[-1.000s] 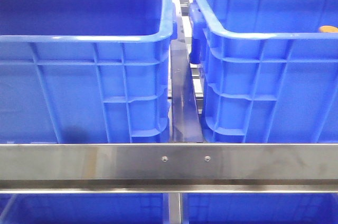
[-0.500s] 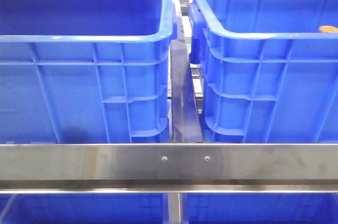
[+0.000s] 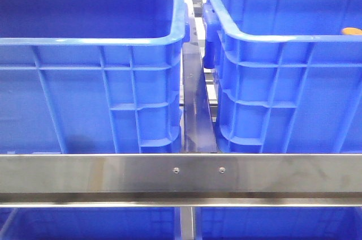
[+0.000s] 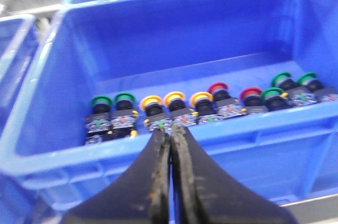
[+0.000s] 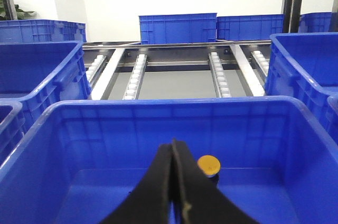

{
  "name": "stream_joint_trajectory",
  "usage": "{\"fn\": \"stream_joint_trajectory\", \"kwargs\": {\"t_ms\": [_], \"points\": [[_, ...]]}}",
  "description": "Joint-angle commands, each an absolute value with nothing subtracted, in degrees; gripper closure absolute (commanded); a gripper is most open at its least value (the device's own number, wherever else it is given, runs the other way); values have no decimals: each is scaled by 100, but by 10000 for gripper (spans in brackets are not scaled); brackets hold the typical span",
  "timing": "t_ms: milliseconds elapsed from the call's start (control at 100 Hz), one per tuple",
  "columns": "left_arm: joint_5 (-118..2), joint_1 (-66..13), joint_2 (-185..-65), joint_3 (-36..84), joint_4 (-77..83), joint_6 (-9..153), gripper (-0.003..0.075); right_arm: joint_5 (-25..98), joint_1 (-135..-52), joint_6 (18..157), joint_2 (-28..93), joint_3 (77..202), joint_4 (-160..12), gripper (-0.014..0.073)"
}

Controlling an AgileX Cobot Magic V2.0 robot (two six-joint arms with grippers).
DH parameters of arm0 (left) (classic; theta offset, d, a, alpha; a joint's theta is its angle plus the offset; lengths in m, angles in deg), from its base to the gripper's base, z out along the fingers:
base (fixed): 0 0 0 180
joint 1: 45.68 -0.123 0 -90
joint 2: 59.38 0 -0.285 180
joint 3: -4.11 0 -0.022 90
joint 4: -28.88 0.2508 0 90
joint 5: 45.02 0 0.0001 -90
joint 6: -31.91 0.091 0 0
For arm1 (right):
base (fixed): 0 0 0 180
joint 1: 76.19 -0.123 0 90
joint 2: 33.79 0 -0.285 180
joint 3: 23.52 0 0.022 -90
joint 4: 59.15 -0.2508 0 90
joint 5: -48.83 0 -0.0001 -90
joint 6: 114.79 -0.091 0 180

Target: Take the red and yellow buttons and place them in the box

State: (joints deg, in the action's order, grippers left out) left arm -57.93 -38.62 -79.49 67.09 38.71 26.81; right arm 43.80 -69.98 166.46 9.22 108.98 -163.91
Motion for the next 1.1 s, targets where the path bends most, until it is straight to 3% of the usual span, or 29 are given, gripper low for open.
{"fn": "stream_joint_trajectory", "kwargs": {"t_ms": [0, 610, 1090], "points": [[-5054, -4026, -7729, 6836, 3681, 2806, 739, 4192, -6959, 16715, 899, 11038, -16708, 662], [-4214, -4291, -6498, 8383, 3171, 3097, 739, 4192, -6959, 16715, 899, 11038, -16714, 662], [-4013, -4291, -6498, 8384, 3125, 3097, 739, 4192, -6959, 16715, 899, 11038, -16714, 662]]}}
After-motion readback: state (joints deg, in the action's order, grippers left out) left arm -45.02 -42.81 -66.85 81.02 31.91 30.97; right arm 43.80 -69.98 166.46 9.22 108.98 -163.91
